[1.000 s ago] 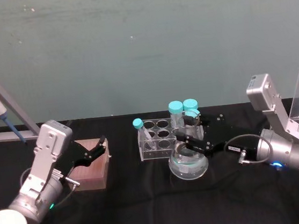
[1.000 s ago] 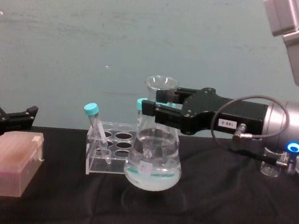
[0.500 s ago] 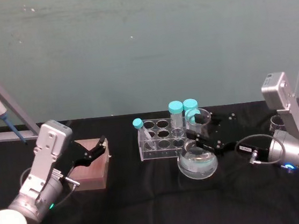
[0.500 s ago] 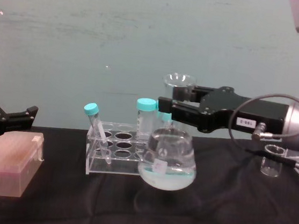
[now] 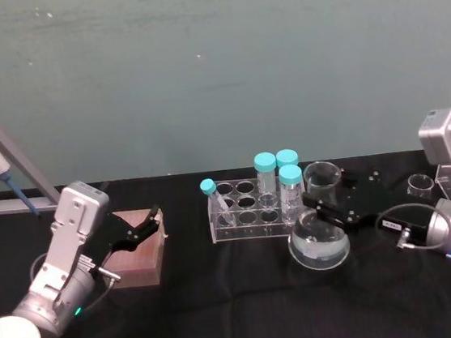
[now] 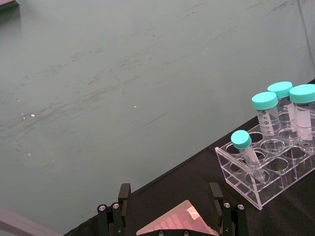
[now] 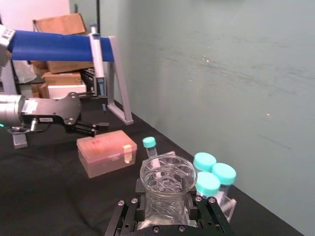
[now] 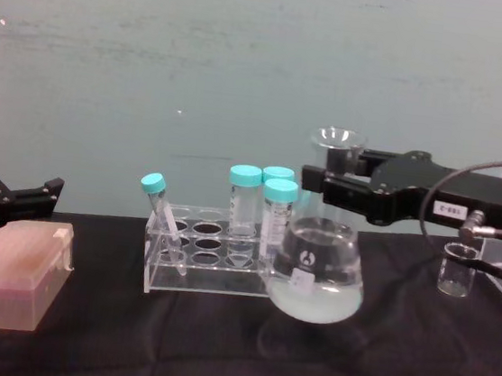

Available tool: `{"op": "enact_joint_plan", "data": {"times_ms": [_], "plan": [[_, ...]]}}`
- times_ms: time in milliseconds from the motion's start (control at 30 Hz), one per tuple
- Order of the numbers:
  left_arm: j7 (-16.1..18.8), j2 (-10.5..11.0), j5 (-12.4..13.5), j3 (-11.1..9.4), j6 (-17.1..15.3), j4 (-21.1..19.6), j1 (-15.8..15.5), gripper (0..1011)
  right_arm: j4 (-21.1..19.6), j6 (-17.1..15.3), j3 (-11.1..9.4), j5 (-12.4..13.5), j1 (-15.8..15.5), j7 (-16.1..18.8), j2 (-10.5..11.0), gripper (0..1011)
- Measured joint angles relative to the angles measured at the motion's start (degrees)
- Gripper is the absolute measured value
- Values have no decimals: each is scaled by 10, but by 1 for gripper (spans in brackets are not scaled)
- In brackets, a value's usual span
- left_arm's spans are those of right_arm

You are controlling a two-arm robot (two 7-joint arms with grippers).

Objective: Place the experimental apparatus aside using one hand.

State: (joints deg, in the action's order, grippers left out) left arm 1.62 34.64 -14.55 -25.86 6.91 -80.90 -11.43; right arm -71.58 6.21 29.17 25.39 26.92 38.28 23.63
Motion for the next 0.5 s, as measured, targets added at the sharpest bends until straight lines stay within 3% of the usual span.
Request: {"op": "enact_joint_plan", "data": {"times_ms": [500], "plan": [[0,0,0,0,0,0,0,1000,-35,-23,-40,7,-40,-57,20,461]]}}
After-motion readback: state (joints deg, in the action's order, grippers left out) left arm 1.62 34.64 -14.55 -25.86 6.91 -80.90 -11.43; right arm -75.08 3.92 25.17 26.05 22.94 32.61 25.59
